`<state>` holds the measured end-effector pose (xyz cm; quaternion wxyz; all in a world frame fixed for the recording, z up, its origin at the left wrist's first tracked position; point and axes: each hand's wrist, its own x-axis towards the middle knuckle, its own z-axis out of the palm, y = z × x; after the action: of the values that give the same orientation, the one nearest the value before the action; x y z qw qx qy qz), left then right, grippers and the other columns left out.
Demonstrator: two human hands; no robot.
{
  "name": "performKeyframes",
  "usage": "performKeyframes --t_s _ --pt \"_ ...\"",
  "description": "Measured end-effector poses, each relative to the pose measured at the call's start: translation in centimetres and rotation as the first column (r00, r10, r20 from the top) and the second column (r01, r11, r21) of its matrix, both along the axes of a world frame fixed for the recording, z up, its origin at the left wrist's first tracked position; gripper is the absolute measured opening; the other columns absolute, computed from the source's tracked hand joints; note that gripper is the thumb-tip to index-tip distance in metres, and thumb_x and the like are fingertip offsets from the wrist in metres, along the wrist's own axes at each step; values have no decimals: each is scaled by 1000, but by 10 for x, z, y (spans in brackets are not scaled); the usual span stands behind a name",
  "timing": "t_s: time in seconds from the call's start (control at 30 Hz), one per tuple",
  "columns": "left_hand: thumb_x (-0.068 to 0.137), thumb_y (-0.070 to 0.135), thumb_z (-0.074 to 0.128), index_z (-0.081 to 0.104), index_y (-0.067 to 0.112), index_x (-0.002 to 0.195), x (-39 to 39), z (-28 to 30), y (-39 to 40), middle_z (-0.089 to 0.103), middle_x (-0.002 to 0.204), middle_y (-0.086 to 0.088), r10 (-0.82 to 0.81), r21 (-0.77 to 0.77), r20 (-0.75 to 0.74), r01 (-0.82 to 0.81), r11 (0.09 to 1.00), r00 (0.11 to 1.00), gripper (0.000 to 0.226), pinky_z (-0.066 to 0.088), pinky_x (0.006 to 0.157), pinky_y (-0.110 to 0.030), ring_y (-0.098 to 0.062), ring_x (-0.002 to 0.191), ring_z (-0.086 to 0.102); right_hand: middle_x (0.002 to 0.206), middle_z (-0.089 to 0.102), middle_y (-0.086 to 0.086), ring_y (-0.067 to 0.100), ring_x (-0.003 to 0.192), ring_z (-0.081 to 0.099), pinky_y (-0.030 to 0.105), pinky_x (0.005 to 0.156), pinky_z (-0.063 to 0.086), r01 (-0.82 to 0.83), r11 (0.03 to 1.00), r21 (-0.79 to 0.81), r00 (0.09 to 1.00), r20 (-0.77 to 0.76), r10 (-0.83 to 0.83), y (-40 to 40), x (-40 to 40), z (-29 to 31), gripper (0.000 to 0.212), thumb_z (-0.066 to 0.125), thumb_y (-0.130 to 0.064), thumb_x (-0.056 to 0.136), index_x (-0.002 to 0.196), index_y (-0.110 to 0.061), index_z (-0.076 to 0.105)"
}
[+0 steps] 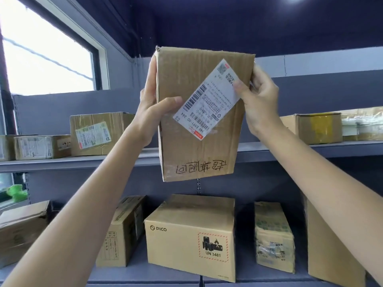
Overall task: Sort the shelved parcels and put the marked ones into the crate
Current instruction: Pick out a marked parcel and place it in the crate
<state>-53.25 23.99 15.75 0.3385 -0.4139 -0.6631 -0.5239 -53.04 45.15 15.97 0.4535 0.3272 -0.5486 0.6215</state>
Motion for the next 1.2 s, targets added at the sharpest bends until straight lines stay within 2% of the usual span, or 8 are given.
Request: performKeyframes --t_s 0.33,0.43,0.5,0.63,0.8,0.93,1.07,1.2 --pt "63 28 65 21 22 146 -10 -7 -6 54 125 -18 -31 315 42 17 949 999 95 51 91 -51 -29 103 64 113 63 -3 2 105 61 19 85 50 -15 984 178 999 48 7 -6 1 -4 31 54 -12 92 122 -12 52" --pt "70 13 59 21 8 145 -17 -8 -9 71 91 0 -157 498 18 127 858 987 84 54 80 -43 -21 80 67 126 59 -1 5 115 55 24 96 46 -7 968 250 977 208 -46 3 -13 -25 54 64 -33 83 130 -10 49" --pt "67 13 62 28 7 142 -20 -7 -15 66 101 -8 -233 643 -21 191 741 972 82 51 85 -49 -25 87 64 124 61 0 10 113 56 27 96 44 -28 979 203 946 321 -39 10 -23 -46 62 65 -41 76 128 -10 52" --pt "68 17 62 30 14 141 -21 -12 -8 59 117 -15 -238 769 -40 182 613 970 79 49 93 -51 -24 92 65 101 65 -10 6 96 58 30 95 40 -275 961 35 858 459 229 1 -38 -77 12 57 -27 89 100 -23 60" --pt "69 24 63 22 22 144 -32 -30 6 50 131 -18 -282 839 -27 175 514 959 85 50 94 -51 -21 95 64 93 65 -9 6 79 63 30 76 49 -545 830 -123 704 470 532 -19 -38 -78 65 80 -35 46 103 -26 50" --pt "69 34 61 19 28 139 -36 -42 -4 56 119 -3 -299 781 99 112 614 949 82 54 67 -41 -22 96 61 104 60 -1 13 83 61 27 62 51 -550 816 -180 733 365 574 -17 -37 -78 74 72 -27 48 116 -20 43" --pt "62 46 62 42 26 114 -34 -49 -36 54 112 -4 -244 670 255 11 742 936 59 51 73 -45 -28 99 58 95 66 -1 18 83 61 37 75 41 -470 863 -184 802 319 505 5 -35 -69 56 77 -26 49 101 -22 57" --pt "59 43 64 54 22 111 -28 -53 -58 60 103 4 -147 371 369 0 929 918 57 52 73 -39 -20 97 58 82 71 -5 12 75 68 31 68 56 -433 888 -152 822 337 459 33 -31 -58 32 55 -16 65 97 -20 57"
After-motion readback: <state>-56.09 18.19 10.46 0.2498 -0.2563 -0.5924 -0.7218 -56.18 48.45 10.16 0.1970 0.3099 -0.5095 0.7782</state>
